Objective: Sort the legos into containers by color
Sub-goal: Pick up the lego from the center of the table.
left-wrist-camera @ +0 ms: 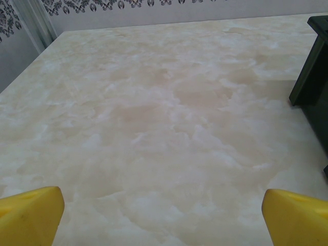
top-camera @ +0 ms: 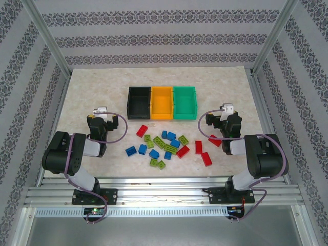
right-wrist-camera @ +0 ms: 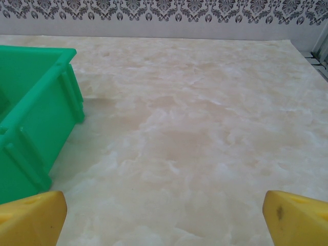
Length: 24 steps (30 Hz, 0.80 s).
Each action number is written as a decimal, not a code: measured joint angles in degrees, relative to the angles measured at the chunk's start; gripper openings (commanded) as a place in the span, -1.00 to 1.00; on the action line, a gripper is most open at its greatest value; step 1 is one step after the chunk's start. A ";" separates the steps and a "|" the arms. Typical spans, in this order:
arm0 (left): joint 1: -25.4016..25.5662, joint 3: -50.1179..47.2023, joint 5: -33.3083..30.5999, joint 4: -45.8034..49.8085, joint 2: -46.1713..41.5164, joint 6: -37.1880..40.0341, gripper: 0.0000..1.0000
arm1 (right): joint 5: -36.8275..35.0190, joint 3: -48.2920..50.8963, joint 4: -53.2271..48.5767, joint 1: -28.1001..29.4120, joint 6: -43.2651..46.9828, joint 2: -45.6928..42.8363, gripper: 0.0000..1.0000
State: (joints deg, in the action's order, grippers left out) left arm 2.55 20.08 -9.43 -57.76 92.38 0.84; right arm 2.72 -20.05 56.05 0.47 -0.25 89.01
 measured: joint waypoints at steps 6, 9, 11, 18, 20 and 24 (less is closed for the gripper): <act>0.00 0.00 -0.02 0.00 0.00 0.00 0.99 | 0.00 0.00 -0.15 0.00 0.00 0.00 0.96; 0.00 0.00 -0.02 0.00 0.00 0.00 0.99 | 0.00 0.00 -0.15 0.00 0.00 0.00 0.96; 0.00 0.00 0.00 0.00 0.00 0.00 0.99 | 0.00 0.00 -0.15 0.00 0.00 0.00 0.96; 0.00 0.00 0.39 0.00 0.00 0.02 0.99 | 0.00 0.02 -0.15 0.00 0.02 0.00 0.97; 0.00 0.00 2.40 0.09 -0.02 0.28 0.99 | 0.00 0.00 -0.15 0.00 0.02 0.00 0.97; 0.00 0.00 6.38 0.11 -0.09 0.94 0.99 | 0.00 0.00 -0.15 0.00 0.02 0.00 0.96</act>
State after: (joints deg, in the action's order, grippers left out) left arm 2.55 20.08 -3.05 -57.65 92.29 1.78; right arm 2.72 -20.05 55.90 0.47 -0.23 89.01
